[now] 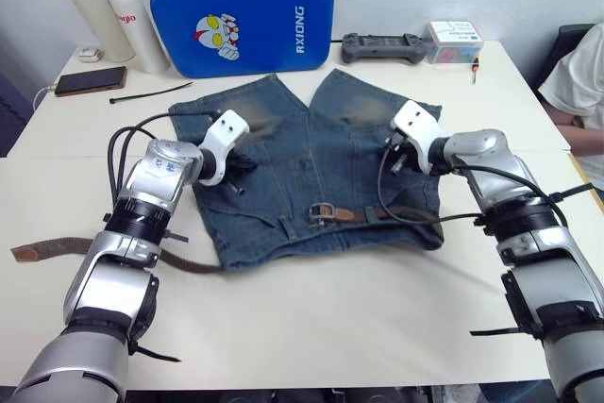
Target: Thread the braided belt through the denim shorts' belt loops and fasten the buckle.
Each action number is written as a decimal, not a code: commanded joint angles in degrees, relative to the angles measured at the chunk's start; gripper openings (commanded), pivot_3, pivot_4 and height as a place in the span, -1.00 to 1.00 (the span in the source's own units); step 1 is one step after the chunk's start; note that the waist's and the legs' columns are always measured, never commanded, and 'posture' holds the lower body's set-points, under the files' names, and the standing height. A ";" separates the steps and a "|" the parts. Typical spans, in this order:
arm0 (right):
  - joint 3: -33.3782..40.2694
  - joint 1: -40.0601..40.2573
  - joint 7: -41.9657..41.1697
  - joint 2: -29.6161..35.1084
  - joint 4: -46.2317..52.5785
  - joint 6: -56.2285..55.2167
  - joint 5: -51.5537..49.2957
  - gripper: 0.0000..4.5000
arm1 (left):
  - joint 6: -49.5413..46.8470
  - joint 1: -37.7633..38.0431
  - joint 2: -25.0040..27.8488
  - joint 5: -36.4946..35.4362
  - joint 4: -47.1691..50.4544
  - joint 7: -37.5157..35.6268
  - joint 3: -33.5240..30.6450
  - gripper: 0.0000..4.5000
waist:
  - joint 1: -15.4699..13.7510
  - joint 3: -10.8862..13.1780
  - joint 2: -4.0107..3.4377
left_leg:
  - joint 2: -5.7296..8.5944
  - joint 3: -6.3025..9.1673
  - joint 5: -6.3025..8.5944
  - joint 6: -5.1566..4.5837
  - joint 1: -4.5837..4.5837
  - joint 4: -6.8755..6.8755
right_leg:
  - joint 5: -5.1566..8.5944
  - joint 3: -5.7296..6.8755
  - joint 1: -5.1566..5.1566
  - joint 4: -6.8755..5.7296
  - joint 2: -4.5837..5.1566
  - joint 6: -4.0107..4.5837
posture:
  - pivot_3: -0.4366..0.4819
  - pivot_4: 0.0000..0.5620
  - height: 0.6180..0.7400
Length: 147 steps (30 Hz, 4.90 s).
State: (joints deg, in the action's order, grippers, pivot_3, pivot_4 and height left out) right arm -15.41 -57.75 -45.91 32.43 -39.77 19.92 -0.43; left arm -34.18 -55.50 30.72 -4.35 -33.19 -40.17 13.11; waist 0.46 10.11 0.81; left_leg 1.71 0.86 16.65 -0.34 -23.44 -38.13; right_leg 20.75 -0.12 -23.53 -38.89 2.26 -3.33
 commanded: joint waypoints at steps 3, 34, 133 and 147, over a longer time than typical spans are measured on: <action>2.25 -2.90 1.68 -1.90 -6.96 -4.63 1.84 -0.96 | 0.63 -0.74 -0.86 0.45 -0.85 -2.73 -1.08 -1.00 | 0.11 0.00 0.00 | 0.00 0.01 0.00 0.00 0.00 0.04 | 0.00 -0.01 0.00 -0.01 0.00 0.00 | -0.05 -0.47 1.00; 6.38 12.02 -39.28 15.01 55.89 25.89 -32.54 0.91 | -58.32 41.48 19.73 -29.77 58.57 -1.37 -52.34 0.92 | 1.16 0.05 0.01 | -0.08 0.07 0.10 -0.03 0.12 0.10 | 0.00 -0.15 0.09 -0.01 -0.05 0.00 | -0.05 -0.47 1.00; -2.21 10.30 -8.03 -2.68 46.43 -3.22 -1.13 -1.00 | -17.62 18.17 17.41 -13.12 50.83 -9.46 -21.31 0.03 | 1.24 0.26 0.20 | -0.07 -0.19 0.05 -0.08 0.13 0.02 | -0.04 -0.16 -0.03 -0.23 -0.03 0.04 | -0.05 -0.47 1.00; -3.47 10.21 -4.62 -6.87 41.04 -17.34 4.26 -1.00 | -58.32 24.86 14.98 -72.83 46.48 13.20 -52.37 0.97 | 1.67 0.21 0.28 | -0.05 -0.05 0.04 0.03 0.24 -0.10 | -0.04 -0.13 -0.04 -0.54 -0.02 0.03 | -0.05 -0.47 1.00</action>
State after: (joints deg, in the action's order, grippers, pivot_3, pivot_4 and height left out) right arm -19.39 -46.92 -51.31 25.89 0.59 5.36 3.24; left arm -92.21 -32.87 45.53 -64.72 15.68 -33.24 -37.20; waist 2.12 10.32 1.10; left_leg 1.66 0.78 16.71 -0.29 -23.05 -38.17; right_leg 20.71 -0.26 -23.52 -39.47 2.27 -3.30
